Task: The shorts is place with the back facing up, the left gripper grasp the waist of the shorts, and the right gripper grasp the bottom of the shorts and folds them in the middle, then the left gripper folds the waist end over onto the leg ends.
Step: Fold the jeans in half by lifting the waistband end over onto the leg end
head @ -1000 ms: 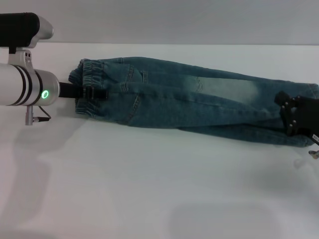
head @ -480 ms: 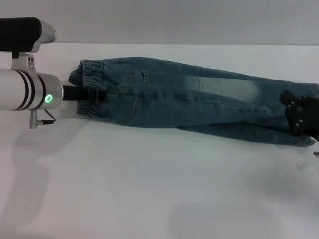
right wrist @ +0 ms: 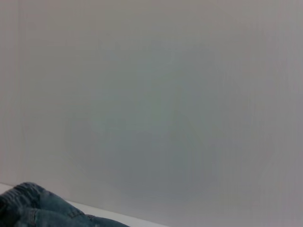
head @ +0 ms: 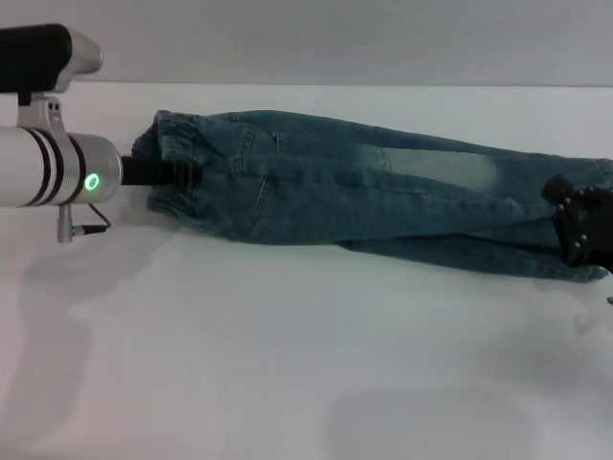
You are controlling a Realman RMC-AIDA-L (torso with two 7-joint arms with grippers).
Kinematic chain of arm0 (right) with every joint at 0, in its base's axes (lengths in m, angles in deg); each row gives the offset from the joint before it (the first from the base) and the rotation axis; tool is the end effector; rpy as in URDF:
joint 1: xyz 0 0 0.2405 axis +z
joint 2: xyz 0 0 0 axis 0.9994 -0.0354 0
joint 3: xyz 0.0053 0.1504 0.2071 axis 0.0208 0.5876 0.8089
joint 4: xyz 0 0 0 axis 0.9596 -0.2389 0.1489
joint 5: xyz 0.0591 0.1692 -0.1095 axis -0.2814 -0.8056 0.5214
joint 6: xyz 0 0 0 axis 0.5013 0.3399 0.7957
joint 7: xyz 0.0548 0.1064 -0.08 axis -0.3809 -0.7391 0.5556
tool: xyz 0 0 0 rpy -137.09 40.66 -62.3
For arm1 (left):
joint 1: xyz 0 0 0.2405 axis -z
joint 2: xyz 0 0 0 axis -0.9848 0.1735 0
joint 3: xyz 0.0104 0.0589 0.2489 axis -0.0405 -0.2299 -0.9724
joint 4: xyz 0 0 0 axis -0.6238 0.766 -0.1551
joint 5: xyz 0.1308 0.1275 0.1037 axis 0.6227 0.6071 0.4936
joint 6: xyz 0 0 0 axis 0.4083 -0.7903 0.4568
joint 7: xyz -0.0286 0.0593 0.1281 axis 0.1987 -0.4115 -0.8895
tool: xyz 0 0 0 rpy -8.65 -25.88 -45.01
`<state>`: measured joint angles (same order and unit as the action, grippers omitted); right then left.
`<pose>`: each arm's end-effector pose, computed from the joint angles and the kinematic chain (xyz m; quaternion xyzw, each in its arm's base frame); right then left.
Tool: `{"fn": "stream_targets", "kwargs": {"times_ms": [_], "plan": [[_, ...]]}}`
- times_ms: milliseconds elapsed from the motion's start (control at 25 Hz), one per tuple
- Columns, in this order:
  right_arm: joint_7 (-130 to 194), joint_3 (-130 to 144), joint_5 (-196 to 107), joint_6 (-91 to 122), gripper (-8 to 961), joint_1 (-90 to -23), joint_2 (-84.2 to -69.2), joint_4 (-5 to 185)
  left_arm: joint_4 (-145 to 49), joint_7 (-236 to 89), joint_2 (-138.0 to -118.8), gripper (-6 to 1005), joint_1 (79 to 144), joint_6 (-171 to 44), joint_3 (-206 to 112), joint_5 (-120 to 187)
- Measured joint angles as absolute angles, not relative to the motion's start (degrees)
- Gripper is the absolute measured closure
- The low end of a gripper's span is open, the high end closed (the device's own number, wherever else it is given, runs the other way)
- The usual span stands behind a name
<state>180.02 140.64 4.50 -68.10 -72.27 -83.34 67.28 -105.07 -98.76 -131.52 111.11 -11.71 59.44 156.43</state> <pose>0.3336 0.2883 -0.0043 -0.8192 0.1745 0.3137 0.4473 -0.2444 0.4126 -0.0153 -0.8014 -0.4845 -0.0599 0.3457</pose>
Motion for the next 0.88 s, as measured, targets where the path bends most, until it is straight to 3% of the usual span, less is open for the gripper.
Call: {"fn": "stream_targets", "kwargs": {"times_ms": [240, 880], "plan": [[180.02, 140.41, 4.49, -68.3, 955, -72.34, -83.35, 67.54, -113.42, -97.69, -131.8, 917, 107.56, -9.85, 59.01, 156.24], [179.73, 140.35, 4.49, -67.31, 954, -65.66, -83.52, 74.75, -127.56, -88.88, -131.7, 940, 102.74, -6.6, 54.84, 162.4]]}}
